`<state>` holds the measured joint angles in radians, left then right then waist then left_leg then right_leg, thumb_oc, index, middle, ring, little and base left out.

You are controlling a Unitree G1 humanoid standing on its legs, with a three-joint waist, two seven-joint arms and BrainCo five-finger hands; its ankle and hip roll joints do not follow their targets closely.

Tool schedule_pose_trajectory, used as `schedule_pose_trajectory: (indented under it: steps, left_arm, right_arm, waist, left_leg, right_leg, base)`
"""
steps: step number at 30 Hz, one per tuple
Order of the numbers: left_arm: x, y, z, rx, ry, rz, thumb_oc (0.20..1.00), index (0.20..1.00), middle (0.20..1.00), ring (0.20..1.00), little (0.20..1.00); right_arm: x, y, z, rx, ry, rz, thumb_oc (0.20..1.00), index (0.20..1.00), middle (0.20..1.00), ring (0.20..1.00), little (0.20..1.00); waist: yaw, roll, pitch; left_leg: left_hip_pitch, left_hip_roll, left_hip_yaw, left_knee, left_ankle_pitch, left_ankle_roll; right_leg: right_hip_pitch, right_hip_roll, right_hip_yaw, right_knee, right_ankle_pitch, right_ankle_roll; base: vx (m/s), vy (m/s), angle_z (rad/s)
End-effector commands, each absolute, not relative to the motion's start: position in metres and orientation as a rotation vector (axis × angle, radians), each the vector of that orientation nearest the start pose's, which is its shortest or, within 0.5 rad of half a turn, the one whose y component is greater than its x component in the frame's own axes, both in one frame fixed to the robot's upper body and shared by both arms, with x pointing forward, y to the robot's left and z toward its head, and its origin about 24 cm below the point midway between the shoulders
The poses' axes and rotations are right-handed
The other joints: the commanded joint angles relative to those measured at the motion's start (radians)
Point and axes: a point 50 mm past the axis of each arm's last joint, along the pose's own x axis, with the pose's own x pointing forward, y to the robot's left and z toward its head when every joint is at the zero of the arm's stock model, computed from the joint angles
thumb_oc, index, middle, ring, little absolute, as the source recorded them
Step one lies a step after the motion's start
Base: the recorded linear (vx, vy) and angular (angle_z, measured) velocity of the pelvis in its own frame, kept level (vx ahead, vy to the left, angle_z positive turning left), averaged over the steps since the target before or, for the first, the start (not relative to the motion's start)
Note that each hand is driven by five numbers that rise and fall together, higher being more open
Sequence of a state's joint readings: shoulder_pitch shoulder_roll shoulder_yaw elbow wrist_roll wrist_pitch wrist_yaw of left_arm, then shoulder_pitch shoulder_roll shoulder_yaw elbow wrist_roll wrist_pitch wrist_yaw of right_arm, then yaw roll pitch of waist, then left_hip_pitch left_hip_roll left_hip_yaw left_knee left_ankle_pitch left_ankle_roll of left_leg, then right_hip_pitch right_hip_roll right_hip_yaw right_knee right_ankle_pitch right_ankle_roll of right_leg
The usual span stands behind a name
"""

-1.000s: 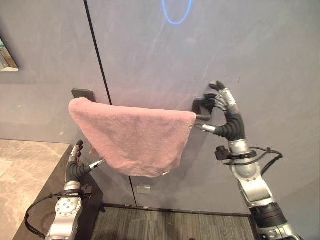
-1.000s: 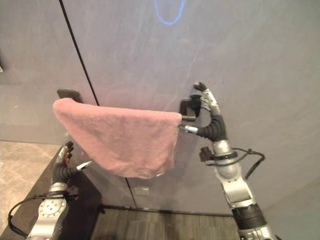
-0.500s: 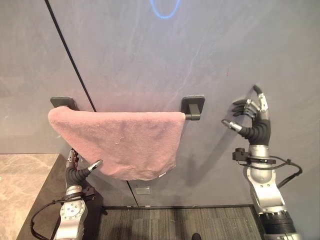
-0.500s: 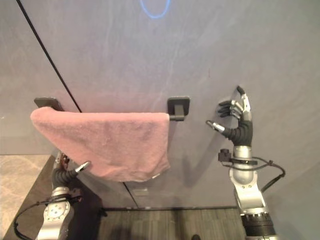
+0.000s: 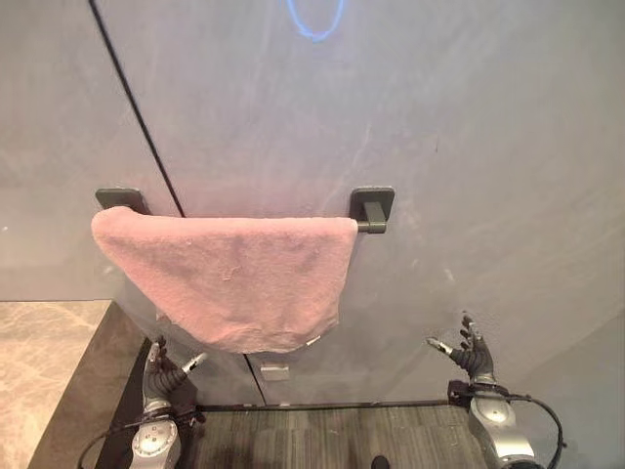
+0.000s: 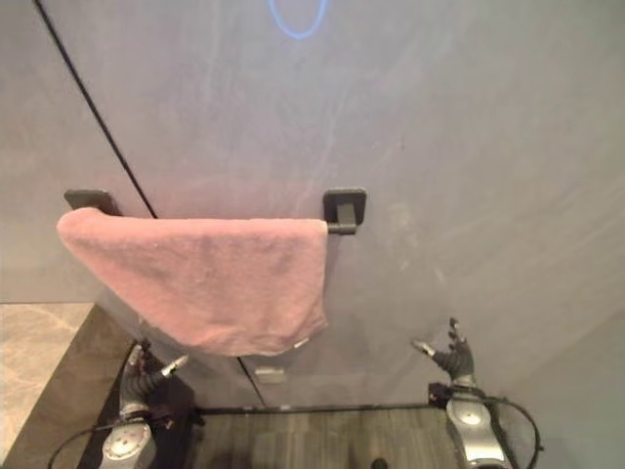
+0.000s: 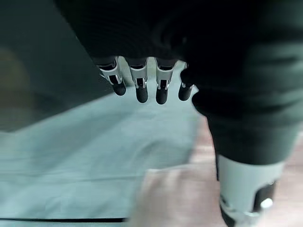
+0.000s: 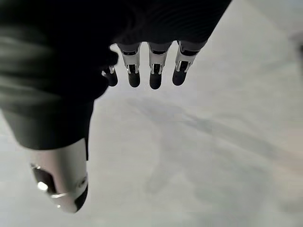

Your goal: Put brush and paste in cup on sink, flatten towel.

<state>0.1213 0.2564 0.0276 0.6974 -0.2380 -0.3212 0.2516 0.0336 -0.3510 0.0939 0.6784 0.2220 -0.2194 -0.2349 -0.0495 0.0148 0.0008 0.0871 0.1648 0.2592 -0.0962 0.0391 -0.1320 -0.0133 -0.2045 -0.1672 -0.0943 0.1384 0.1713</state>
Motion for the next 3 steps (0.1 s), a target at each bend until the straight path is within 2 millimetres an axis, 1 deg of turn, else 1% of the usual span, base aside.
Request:
schedule_pose_trajectory:
  steps: [1,2,3]
  left_arm:
    - [0.1818,0.2612,-0.0779,0.104,0.419,0.449,1.000,1.000,1.000,1.000,1.000]
    - [0.1818,0.2612,-0.0779,0.104,0.419,0.449,1.000,1.000,1.000,1.000,1.000]
    - [0.1761,0.2587,-0.0849,0.075,0.457,0.454,1.000,1.000,1.000,1.000,1.000]
  right_arm:
    - [0.2224,-0.2470,-0.0573,-0.150,0.370,-0.316,1.000,1.000,1.000,1.000,1.000]
    - [0.2224,-0.2471,-0.0573,-0.150,0.370,-0.316,1.000,1.000,1.000,1.000,1.000]
    - [0.2199,-0.2463,-0.0611,-0.142,0.390,-0.315,1.000,1.000,1.000,1.000,1.000]
  waist:
    - [-0.006,-0.032,0.033]
    - [-0.006,-0.032,0.033]
    - [-0.006,-0.030,0.033]
  left_leg:
    - [0.017,0.013,-0.032,0.009,-0.005,0.001]
    - [0.017,0.013,-0.032,0.009,-0.005,0.001]
    - [0.016,0.015,-0.032,0.009,-0.002,0.001]
  right_leg:
    - [0.087,-0.062,-0.027,0.007,-0.035,0.042]
    - [0.087,-0.062,-0.027,0.007,-0.035,0.042]
    - [0.087,-0.060,-0.027,0.007,-0.035,0.041]
  base:
    - [-0.01,-0.004,0.19]
    - [-0.01,-0.005,0.11]
    - [-0.01,-0.002,0.08]
